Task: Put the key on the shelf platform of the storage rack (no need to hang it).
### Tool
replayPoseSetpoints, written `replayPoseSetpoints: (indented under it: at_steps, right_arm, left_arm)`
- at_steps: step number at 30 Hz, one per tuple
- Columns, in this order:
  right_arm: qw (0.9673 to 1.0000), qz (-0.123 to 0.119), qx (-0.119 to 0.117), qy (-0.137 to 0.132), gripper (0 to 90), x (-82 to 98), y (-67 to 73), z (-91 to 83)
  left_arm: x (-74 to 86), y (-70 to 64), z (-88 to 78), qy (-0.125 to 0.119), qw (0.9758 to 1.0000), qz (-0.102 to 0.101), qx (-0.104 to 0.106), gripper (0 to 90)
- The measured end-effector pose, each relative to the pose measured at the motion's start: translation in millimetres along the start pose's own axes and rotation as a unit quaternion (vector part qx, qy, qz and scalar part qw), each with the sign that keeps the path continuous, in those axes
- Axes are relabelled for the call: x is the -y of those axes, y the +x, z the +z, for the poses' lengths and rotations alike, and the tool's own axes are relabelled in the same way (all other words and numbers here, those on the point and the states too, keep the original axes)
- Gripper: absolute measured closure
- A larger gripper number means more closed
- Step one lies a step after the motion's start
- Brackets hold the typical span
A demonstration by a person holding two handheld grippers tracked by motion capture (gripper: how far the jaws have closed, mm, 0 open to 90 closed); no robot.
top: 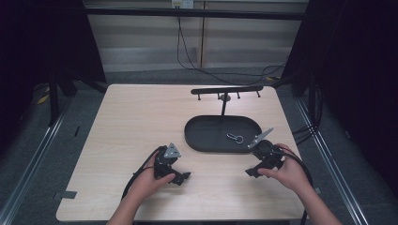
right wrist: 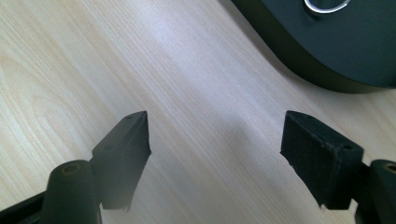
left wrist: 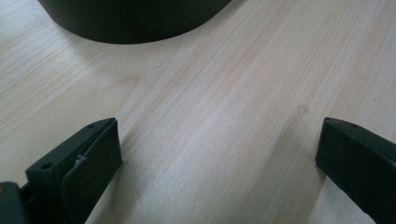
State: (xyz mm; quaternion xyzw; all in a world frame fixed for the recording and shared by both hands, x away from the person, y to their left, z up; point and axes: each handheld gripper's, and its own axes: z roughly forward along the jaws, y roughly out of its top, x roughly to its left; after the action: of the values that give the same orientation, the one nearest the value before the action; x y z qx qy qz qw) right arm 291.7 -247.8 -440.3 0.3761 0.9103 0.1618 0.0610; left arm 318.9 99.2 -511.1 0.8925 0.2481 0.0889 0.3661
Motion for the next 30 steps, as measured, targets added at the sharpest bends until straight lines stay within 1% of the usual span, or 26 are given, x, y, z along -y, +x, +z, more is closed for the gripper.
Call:
replayPoseSetpoints:
  at_steps: [14,15,21,25,26,28,29,30]
  right_arm:
    - [1.0,0.005,0.004,-0.007,23.9,15.9,-0.4,-1.7]
    - [0.9999,0.001,0.005,-0.009,23.9,16.8,-1.0,-1.6]
    - [0.9999,0.009,0.005,-0.011,24.0,22.8,-1.3,0.6]
    - [0.9999,0.007,0.005,-0.011,23.9,27.2,-2.3,2.0]
    - [0.9999,0.01,0.006,-0.011,23.9,28.3,-2.0,1.7]
    - [0.9998,0.004,0.009,-0.017,24.0,30.4,-2.9,1.6]
    - [0.9998,0.011,0.007,-0.015,24.0,31.4,-2.4,1.3]
    - [0.9998,0.012,0.007,-0.017,24.0,32.5,-2.8,1.4]
  left_arm:
    - [0.0,0.1,-0.3,0.002,1.0,0.001,0.0,0.0]
    - [-0.1,-0.1,-0.2,0.002,1.0,0.0,-0.001,0.0]
    - [0.0,0.0,-0.1,0.001,1.0,0.001,0.0,0.0]
    - [0.0,-0.1,-0.1,0.0,1.0,0.0,0.0,0.0]
    - [0.0,0.0,-0.1,0.001,1.0,0.001,0.0,0.0]
    - [-0.2,0.1,-0.6,0.004,1.0,0.002,-0.001,0.0]
    - [-0.1,0.0,-0.5,0.003,1.0,0.002,-0.001,0.0]
    - [0.0,-0.1,-0.7,0.004,1.0,0.002,-0.001,0.0]
